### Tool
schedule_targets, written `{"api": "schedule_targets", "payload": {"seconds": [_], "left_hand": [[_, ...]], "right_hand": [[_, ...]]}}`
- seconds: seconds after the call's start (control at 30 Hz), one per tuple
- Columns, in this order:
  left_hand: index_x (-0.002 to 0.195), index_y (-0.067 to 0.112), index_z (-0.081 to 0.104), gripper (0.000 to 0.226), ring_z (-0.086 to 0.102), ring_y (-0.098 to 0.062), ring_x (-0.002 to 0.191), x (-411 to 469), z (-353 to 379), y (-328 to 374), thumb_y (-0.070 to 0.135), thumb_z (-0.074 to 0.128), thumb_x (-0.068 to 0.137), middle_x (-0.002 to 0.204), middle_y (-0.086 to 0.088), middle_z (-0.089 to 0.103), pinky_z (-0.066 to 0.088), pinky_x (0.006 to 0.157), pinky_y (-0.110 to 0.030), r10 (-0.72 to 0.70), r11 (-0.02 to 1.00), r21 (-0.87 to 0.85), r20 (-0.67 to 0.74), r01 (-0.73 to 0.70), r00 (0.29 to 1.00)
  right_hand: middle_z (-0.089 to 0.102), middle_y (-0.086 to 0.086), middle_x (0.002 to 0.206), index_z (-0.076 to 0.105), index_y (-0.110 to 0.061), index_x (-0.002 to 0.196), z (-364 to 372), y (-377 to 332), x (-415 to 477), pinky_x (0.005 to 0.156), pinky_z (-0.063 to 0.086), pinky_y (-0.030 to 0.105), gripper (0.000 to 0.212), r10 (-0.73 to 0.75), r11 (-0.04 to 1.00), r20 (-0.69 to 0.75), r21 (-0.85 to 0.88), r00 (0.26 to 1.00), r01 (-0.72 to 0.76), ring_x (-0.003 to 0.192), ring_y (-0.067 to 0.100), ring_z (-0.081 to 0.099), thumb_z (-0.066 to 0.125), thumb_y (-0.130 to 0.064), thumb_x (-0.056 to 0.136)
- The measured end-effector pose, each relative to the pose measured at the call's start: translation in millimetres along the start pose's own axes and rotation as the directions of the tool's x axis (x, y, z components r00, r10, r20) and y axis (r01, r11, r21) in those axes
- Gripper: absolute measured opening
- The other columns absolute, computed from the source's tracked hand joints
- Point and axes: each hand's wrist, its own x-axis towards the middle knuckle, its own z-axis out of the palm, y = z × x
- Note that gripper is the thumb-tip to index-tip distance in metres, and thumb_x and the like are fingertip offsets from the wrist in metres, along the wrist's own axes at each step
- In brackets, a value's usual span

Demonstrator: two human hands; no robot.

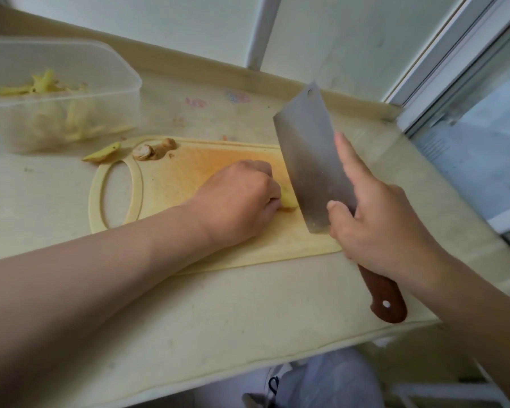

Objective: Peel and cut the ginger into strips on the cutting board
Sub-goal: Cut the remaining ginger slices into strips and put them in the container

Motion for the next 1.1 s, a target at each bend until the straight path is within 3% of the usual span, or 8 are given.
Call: {"api": "schedule_targets", "payload": {"seconds": [0.17, 0.3, 0.43, 0.53, 0.63, 0.87, 1.0, 1.1], "left_hand": [[0.077, 0.007, 0.075, 0.018, 0.062, -0.029, 0.081, 0.1, -1.0, -0.9, 0.016, 0.064, 0.088, 0.086, -0.008, 0.066, 0.049, 0.065, -0.034, 0.012, 1.0, -0.002, -0.007, -0.012, 1.0], [0.071, 0.009, 0.073, 0.017, 0.062, -0.033, 0.076, 3.0, -2.5, -3.1, 0.016, 0.063, 0.083, 0.079, -0.01, 0.065, 0.042, 0.062, -0.029, 0.028, 0.999, 0.024, 0.018, -0.028, 0.999], [0.073, 0.008, 0.075, 0.026, 0.064, -0.033, 0.075, 1.7, -3.8, 0.4, 0.022, 0.054, 0.079, 0.078, -0.011, 0.067, 0.054, 0.061, -0.037, 0.03, 0.999, 0.016, 0.027, -0.031, 0.999], [0.074, 0.008, 0.075, 0.029, 0.064, -0.032, 0.077, 0.5, -5.2, 1.6, 0.024, 0.052, 0.081, 0.08, -0.01, 0.066, 0.054, 0.064, -0.039, 0.01, 1.0, 0.014, 0.04, -0.01, 0.999], [0.076, 0.008, 0.075, 0.031, 0.063, -0.033, 0.08, 0.5, -4.9, 0.9, 0.026, 0.05, 0.083, 0.083, -0.009, 0.066, 0.053, 0.067, -0.04, -0.009, 1.0, 0.018, 0.031, 0.008, 0.999], [0.074, 0.008, 0.073, 0.027, 0.062, -0.032, 0.078, 0.7, -3.4, -2.2, 0.024, 0.054, 0.085, 0.08, -0.008, 0.064, 0.053, 0.066, -0.042, -0.001, 1.0, 0.005, 0.031, 0.001, 1.0], [0.075, 0.008, 0.073, 0.017, 0.062, -0.034, 0.08, 1.9, -1.4, -3.0, 0.016, 0.063, 0.086, 0.084, -0.01, 0.067, 0.053, 0.067, -0.039, 0.015, 1.0, 0.012, 0.022, -0.015, 1.0], [0.077, 0.009, 0.075, 0.018, 0.064, -0.035, 0.079, 2.7, -2.5, -3.7, 0.018, 0.06, 0.083, 0.083, -0.011, 0.068, 0.051, 0.064, -0.036, 0.032, 0.999, 0.012, 0.014, -0.032, 0.999]], "right_hand": [[0.055, 0.0, 0.054, 0.005, -0.051, 0.164, -11.3, -7.3, 14.7, 0.049, 0.052, 0.029, 0.087, -0.014, 0.993, 0.135, -0.111, 0.991, 0.03, 0.046, 0.011, 0.057, 0.053, -0.014, 0.1], [0.064, 0.001, 0.065, 0.005, -0.05, 0.164, -10.7, -26.0, 40.4, 0.054, 0.06, 0.036, 0.091, 0.025, 0.981, 0.222, -0.195, 0.975, 0.02, 0.044, 0.01, 0.064, 0.052, -0.011, 0.097], [0.067, 0.003, 0.072, 0.007, -0.045, 0.166, 1.2, -36.8, 63.0, 0.05, 0.058, 0.031, 0.096, 0.025, 0.992, 0.157, -0.129, 0.987, -0.005, 0.044, 0.012, 0.065, 0.047, -0.005, 0.088], [0.067, 0.008, 0.068, 0.005, -0.046, 0.165, 13.5, -19.3, 41.5, 0.062, 0.062, 0.044, 0.092, 0.018, 1.0, -0.022, 0.021, 1.0, -0.017, 0.054, 0.024, 0.067, 0.049, -0.009, 0.094], [0.069, 0.014, 0.069, 0.005, -0.051, 0.163, 18.8, -1.5, 14.2, 0.06, 0.06, 0.05, 0.09, 0.031, 0.99, -0.118, 0.138, 0.993, -0.015, 0.053, 0.03, 0.065, 0.052, -0.012, 0.098], [0.071, 0.01, 0.067, 0.004, -0.054, 0.163, -1.2, -6.5, 13.7, 0.065, 0.062, 0.046, 0.089, -0.004, 0.999, 0.075, -0.047, 0.997, 0.008, 0.055, 0.023, 0.068, 0.052, -0.014, 0.099], [0.069, 0.006, 0.07, 0.008, -0.052, 0.163, -5.5, -21.0, 35.9, 0.044, 0.054, 0.029, 0.09, 0.047, 0.994, 0.187, -0.102, 0.981, -0.028, 0.043, 0.014, 0.065, 0.051, -0.01, 0.097], [0.067, 0.006, 0.071, 0.008, -0.047, 0.165, 1.4, -31.1, 62.1, 0.036, 0.045, 0.022, 0.094, 0.049, 0.993, 0.167, -0.114, 0.985, -0.03, 0.04, 0.012, 0.063, 0.048, -0.007, 0.091]]}}
